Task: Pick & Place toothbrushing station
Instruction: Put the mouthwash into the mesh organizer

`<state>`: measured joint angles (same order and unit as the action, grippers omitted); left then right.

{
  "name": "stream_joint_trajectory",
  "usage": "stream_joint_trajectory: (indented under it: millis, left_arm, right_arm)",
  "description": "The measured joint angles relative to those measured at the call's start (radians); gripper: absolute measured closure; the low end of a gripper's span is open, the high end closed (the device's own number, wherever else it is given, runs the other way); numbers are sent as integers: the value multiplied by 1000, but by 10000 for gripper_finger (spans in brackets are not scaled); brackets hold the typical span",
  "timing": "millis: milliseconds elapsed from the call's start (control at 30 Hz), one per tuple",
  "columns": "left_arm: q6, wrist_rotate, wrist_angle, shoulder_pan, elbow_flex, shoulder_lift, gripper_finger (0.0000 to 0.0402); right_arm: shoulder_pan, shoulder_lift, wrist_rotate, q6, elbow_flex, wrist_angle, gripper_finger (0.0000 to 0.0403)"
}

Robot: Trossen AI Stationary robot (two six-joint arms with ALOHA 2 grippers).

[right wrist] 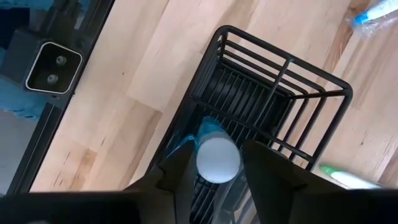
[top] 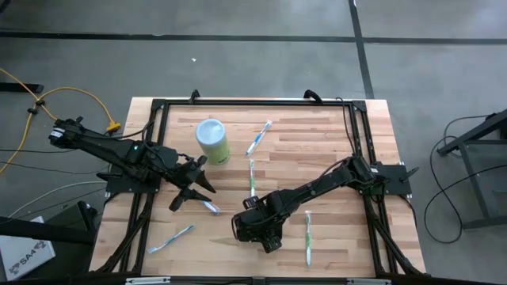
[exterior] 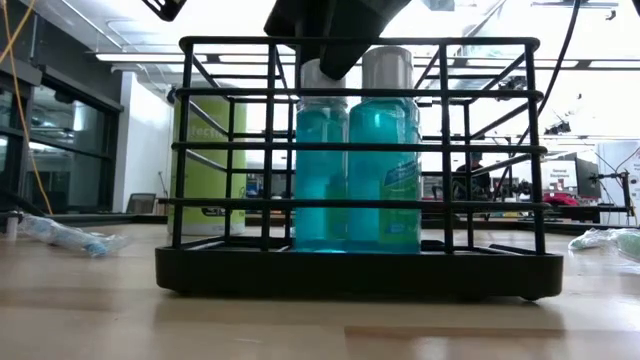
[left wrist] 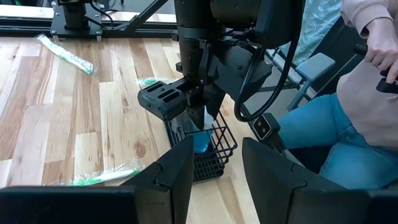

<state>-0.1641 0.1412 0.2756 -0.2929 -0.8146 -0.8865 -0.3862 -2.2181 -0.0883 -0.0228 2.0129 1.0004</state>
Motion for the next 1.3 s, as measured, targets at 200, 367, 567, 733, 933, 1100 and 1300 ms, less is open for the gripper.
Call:
stream_joint_trajectory:
  millis: [200,367,567,733,933,1100,1300]
  left_arm:
    - [0,0,0,0,0,0,269]
    - [0,0,0,0,0,0,269]
    - [0,0,0,0,0,0,269]
    - [0,0,0,0,0,0,269]
    - [0,0,0,0,0,0,269]
    - [0,0,0,0,0,0,269]
    - [0,0,0,0,0,0,269]
  right_arm:
    - [0,0,0,0,0,0,283]
    - [0,0,0,-3,0,-2,283]
    - [2,1,-6,-7,0,-2,283]
    - [9,1,-24,-7,0,-2,283]
    - [10,2,-24,-8,0,-2,283]
    - [10,2,-23,-8,0,-3,283]
    - [10,2,-24,-8,0,-3,283]
